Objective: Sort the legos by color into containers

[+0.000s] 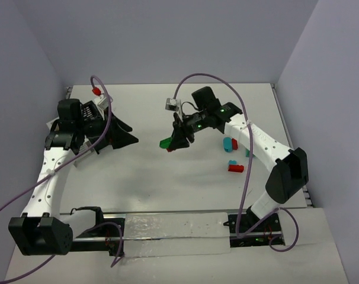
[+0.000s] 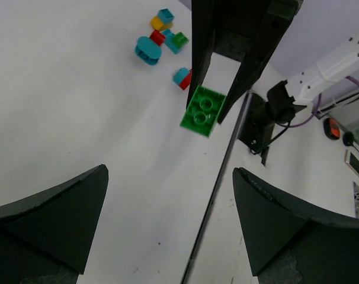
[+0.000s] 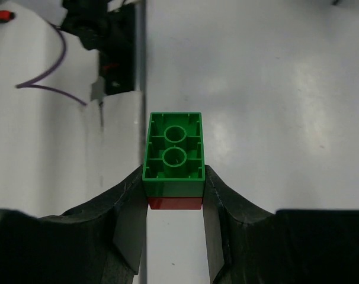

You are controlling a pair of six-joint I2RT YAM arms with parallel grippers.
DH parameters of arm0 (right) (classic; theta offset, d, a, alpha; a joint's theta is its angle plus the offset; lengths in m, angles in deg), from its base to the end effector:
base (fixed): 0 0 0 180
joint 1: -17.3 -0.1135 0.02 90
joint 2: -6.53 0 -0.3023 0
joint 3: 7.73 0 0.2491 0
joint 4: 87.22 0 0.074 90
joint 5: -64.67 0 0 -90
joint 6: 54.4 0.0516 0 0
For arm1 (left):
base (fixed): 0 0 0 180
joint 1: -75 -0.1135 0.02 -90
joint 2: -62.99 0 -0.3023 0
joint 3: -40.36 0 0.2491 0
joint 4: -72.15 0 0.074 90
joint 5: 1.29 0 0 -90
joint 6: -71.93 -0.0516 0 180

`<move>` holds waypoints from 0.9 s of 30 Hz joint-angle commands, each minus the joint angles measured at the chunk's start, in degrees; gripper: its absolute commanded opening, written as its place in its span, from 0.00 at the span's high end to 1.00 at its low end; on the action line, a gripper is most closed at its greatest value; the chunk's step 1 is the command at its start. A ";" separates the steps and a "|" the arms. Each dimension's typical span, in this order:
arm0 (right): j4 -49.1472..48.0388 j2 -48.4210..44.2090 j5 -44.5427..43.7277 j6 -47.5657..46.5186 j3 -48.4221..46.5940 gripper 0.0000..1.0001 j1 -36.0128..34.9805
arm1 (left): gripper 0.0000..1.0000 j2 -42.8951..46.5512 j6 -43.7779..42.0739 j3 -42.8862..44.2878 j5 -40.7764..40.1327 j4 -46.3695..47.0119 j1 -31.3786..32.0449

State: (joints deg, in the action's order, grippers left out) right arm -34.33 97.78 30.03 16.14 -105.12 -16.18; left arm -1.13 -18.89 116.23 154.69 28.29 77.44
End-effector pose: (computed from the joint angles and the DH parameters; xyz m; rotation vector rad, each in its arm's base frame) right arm 0.2644 0.2258 0.3671 -1.4010 1.7792 1.2616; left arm 0.2102 -0.0561 0.3857 0.7195 1.8378 -1.2202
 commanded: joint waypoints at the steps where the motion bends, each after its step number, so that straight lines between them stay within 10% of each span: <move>1: -1.33 -2.49 3.68 4.11 -2.50 1.00 -2.98 | 0.05 2.82 7.74 -2.10 5.22 9.19 2.65; 27: 0.31 -0.91 6.78 6.01 -7.24 1.00 -7.92 | 0.17 1.63 10.66 -5.42 -3.48 13.79 19.16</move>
State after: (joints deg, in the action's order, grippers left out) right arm -34.17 97.42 34.40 21.38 -109.17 -23.46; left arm 0.68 -7.89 109.88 152.09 39.85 96.08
